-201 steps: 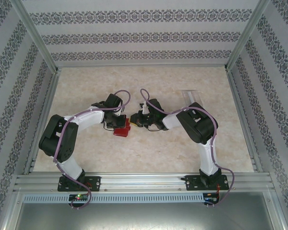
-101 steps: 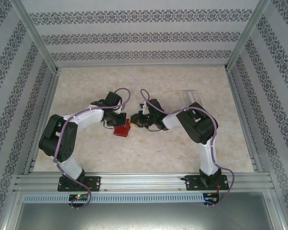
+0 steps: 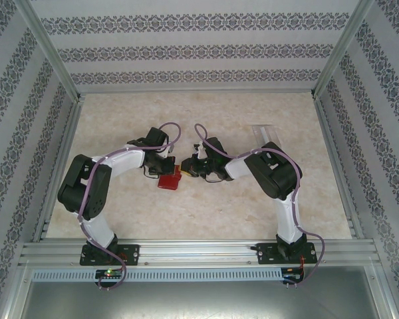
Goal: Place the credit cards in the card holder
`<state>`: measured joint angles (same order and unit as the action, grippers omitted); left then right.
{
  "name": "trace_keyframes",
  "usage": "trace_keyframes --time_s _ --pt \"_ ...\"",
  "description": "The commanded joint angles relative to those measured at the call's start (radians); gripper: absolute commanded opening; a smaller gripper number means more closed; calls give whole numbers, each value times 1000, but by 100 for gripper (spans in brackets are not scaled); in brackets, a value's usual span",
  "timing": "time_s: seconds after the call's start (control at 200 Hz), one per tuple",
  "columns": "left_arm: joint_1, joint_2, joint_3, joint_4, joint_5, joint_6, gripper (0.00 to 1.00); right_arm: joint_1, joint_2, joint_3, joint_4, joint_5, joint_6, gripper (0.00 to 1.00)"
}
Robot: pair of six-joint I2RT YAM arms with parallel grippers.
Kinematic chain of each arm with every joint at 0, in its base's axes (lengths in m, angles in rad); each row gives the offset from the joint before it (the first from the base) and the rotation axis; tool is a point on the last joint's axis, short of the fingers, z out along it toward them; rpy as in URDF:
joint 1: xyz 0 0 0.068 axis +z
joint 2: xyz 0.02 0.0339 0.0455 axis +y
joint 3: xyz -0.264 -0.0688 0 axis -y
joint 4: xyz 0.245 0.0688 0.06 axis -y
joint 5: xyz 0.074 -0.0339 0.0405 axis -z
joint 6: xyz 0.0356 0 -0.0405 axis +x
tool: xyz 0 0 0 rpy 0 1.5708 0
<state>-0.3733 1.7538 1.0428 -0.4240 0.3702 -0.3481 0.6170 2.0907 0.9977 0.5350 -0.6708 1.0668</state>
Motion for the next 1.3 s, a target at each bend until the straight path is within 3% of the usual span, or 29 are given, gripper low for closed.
trace_keyframes --time_s 0.0,0.49,1.294 --pt "11 14 -7 11 31 19 0 -7 -6 6 -27 3 -29 10" --pt "12 -65 -12 1 64 -10 0 -8 0 13 -32 7 -30 11" --pt "13 -44 -43 -22 -7 2 0 -11 4 15 -36 4 -31 11"
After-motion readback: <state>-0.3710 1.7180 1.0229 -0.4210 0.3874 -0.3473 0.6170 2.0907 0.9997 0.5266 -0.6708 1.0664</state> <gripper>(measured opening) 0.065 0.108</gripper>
